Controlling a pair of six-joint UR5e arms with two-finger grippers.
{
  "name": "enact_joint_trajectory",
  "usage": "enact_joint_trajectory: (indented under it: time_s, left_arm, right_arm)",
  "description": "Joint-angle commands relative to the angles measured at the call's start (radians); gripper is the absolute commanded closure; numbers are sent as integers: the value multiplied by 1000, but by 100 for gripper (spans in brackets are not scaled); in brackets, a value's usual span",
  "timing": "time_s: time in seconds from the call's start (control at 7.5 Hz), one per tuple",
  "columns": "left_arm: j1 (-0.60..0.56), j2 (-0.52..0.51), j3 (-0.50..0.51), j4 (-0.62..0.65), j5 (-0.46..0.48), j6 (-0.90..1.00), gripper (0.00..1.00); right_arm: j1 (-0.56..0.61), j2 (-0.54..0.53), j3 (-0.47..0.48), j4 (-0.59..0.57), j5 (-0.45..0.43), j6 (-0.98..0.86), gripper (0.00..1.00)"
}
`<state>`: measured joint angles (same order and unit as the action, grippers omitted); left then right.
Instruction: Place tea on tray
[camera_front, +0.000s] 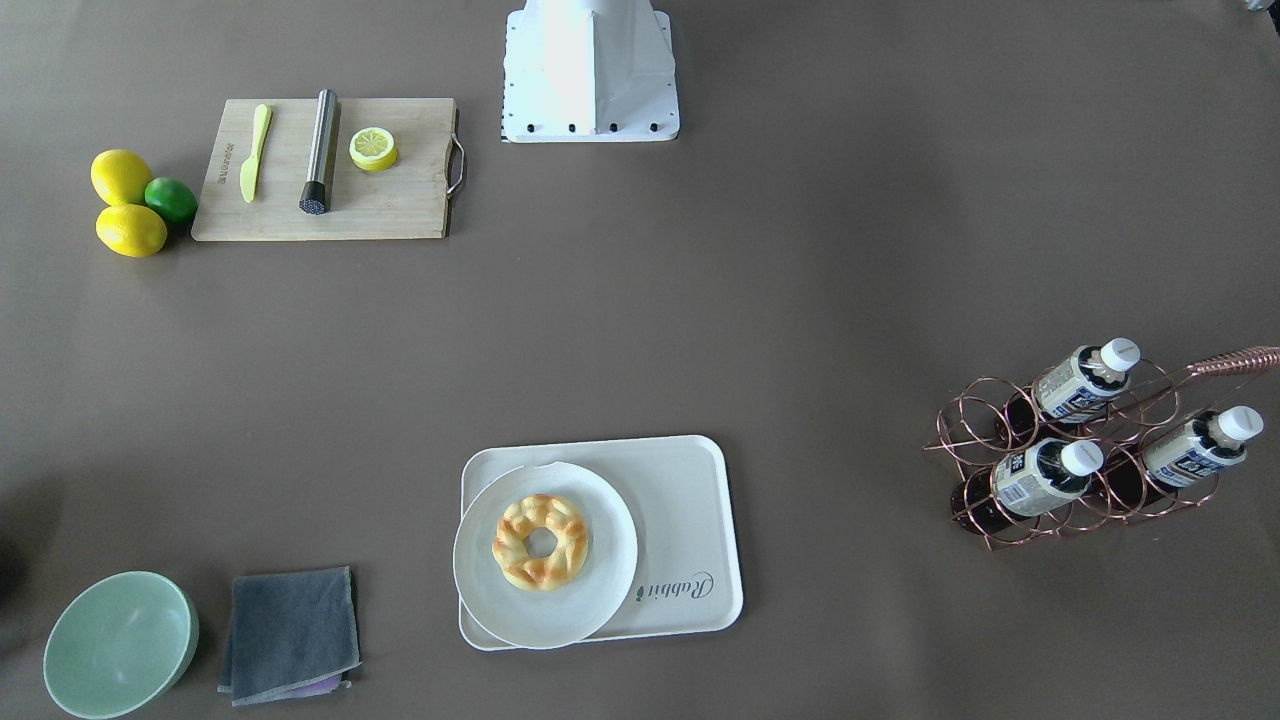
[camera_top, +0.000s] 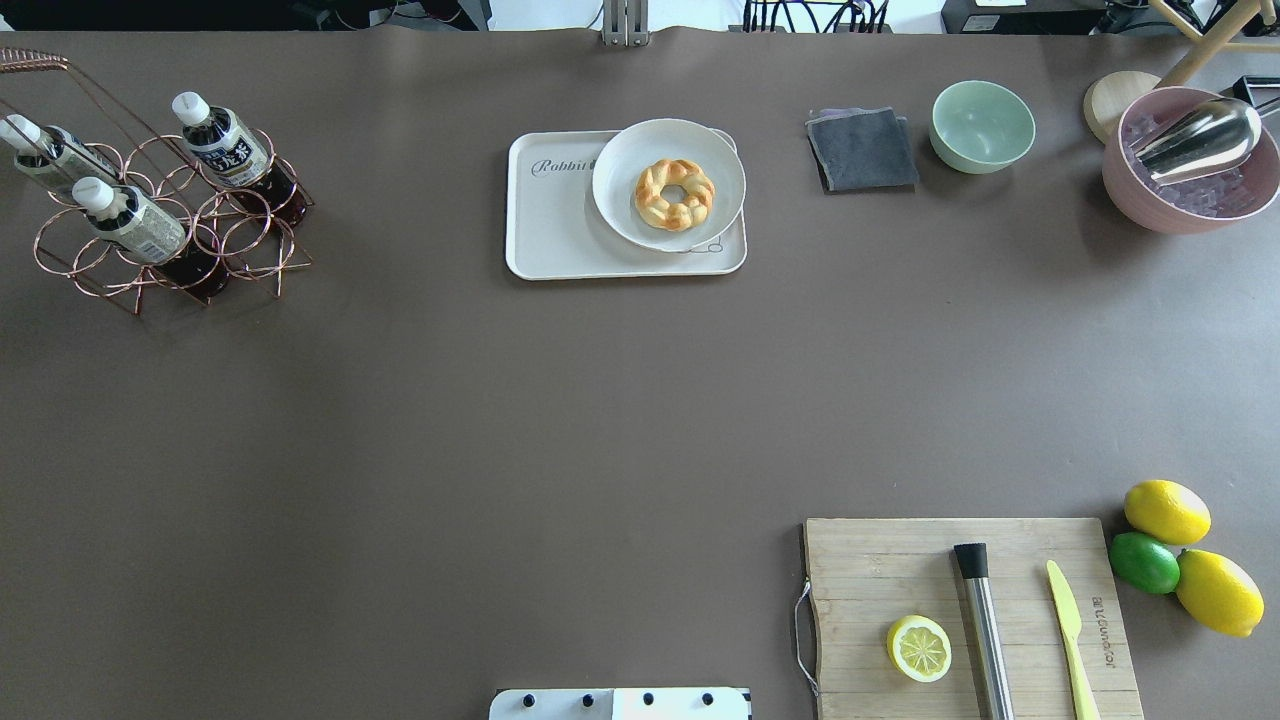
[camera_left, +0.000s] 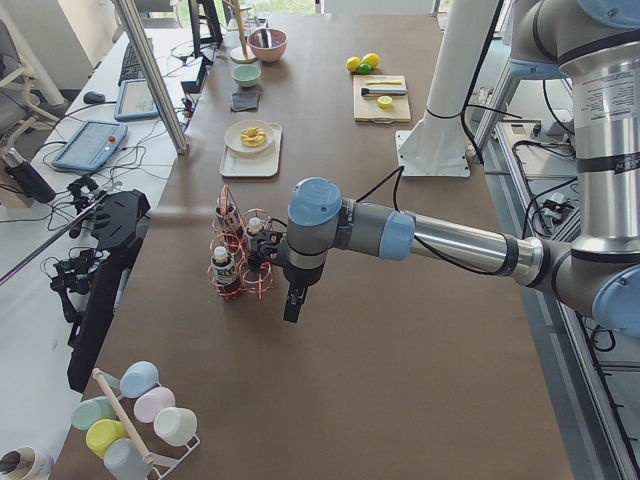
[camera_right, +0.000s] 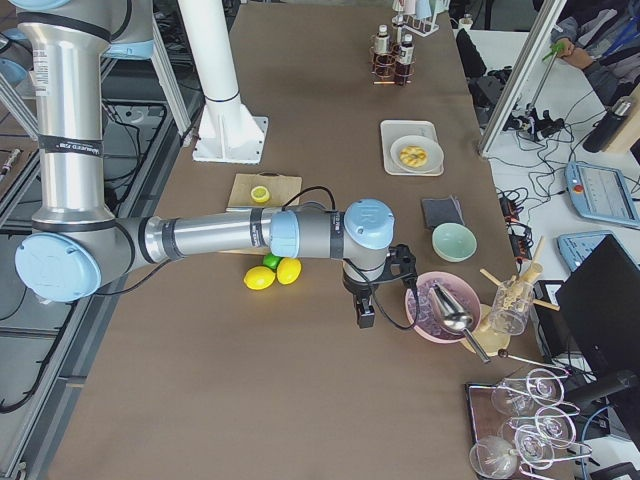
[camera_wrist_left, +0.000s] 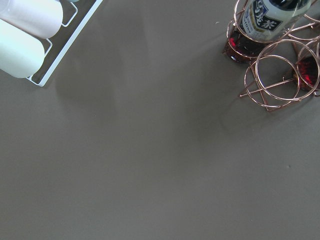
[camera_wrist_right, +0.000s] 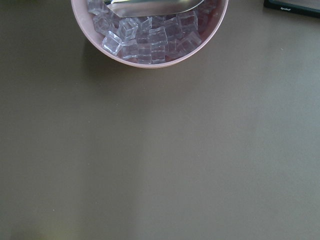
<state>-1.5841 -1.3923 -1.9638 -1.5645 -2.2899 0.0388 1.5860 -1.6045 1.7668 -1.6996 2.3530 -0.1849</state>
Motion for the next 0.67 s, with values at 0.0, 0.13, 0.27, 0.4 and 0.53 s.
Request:
enact_joint_trajectory:
  time_s: [0.0, 0.13, 0.27, 0.4, 0.53]
  left_arm:
    - [-4, 1, -1, 0, -22, -11, 3]
    - [-4, 1, 0, 0, -22, -14, 3]
    - [-5, 7, -4, -3, -25, -16, 3]
    - [-8, 28, -50, -6, -61, -67, 3]
    - [1, 26, -110, -29, -74, -234, 3]
  right_arm:
    - [-1, 0, 8, 0, 0, -1, 0]
    - [-4, 0, 20, 0, 2, -1, 0]
    - [-9, 0, 28, 2, 2, -1, 0]
    - [-20, 2, 29, 2, 3, -1, 0]
    - [-32, 2, 29, 6, 3, -2, 0]
